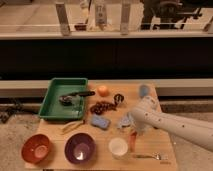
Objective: Place pepper in metal cup
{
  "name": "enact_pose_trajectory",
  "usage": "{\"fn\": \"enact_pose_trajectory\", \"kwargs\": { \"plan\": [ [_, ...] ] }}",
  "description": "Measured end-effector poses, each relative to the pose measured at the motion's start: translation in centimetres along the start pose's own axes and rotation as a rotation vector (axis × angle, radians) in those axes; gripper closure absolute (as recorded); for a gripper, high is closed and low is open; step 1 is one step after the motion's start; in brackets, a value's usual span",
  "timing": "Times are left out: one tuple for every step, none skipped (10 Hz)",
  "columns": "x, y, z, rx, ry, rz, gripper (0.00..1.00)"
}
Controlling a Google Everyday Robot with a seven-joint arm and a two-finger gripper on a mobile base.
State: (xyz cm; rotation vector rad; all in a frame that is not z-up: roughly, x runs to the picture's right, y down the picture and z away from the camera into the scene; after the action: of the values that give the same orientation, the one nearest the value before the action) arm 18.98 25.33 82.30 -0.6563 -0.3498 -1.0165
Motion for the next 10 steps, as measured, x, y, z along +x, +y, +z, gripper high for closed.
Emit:
{"fn": "enact_pose_trajectory", "kwargs": {
  "plan": [
    [0.7,0.3,-0.1,-0.003,-0.001,0.017,0.78],
    [1.4,0.6,-0.5,0.012,-0.014,0.038,0.78],
    [2.4,1.3,-1.4,0.036,-0.029,0.062,0.77],
    [3.0,1.6,-2.5,0.066,-0.041,0.078,0.74],
    [4.0,1.6,-4.5,0.119,-0.05,0.091,0.73],
    [4.8,1.6,-6.0,0.161,-0.051,0.098,0.73],
    [5.9,1.4,-7.1,0.196,-0.036,0.103,0.73],
    [7.4,0.5,-8.0,0.24,-0.014,0.102,0.73],
    [8.8,-0.6,-8.7,0.281,0.009,0.095,0.73],
    [10.0,-1.7,-9.3,0.322,0.03,0.084,0.73]
  ]
}}
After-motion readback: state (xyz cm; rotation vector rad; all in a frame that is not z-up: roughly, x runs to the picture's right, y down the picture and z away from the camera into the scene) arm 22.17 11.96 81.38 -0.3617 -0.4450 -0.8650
